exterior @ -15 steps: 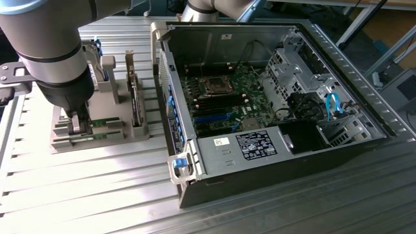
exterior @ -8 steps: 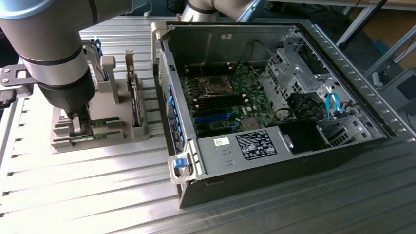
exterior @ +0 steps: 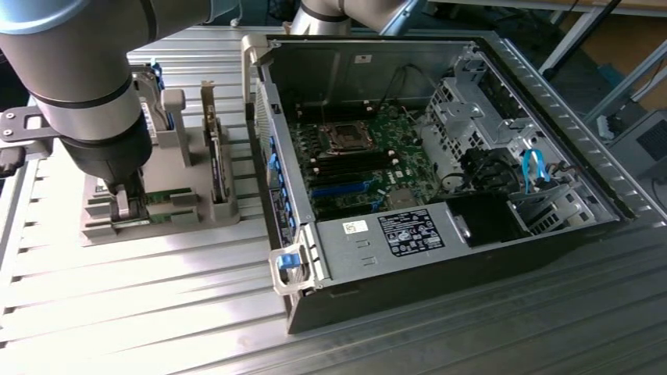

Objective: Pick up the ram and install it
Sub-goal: 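Pick up the ram and move it above insertion slot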

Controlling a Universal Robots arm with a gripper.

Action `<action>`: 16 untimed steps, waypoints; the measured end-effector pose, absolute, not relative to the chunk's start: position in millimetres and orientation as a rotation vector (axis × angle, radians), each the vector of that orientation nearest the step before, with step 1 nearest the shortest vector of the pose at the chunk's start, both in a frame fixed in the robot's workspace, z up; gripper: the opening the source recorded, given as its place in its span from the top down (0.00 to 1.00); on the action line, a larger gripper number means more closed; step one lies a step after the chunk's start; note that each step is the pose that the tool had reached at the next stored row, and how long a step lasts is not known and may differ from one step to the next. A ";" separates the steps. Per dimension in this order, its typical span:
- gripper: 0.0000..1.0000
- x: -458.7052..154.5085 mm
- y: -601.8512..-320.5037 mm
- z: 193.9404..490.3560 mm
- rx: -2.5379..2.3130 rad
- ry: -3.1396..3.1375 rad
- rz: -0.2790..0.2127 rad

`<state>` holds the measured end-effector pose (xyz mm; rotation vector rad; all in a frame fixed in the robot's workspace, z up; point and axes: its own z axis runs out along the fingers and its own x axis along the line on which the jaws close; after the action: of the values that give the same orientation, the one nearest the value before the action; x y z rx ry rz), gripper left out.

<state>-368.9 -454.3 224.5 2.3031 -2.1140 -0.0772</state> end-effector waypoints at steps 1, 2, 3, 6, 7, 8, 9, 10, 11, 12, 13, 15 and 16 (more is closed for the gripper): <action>0.70 -368.4 -454.4 224.4 2.303 -2.114 -0.077; 0.70 -367.6 -454.4 224.4 2.303 -2.114 -0.077; 0.70 -366.0 -454.3 224.5 2.303 -2.114 -0.077; 0.70 -360.1 -454.3 224.5 2.302 -2.114 -0.078; 0.70 -358.8 -454.4 224.5 2.302 -2.113 -0.078; 0.70 -357.7 -454.3 224.5 2.302 -2.113 -0.079; 0.70 -356.7 -454.3 224.5 2.302 -2.113 -0.079; 0.70 -356.0 -454.3 224.5 2.302 -2.113 -0.079; 0.70 -355.7 -454.3 224.5 2.302 -2.113 -0.079; 0.70 -355.6 -454.3 224.5 2.302 -2.114 -0.079; 0.70 -355.6 -454.3 224.5 2.302 -2.114 -0.079; 0.70 -355.5 -454.3 224.5 2.302 -2.113 -0.079; 0.70 -355.5 -454.3 224.2 2.302 -2.113 -0.079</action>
<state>-355.5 -454.3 224.2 2.3022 -2.1134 -0.0788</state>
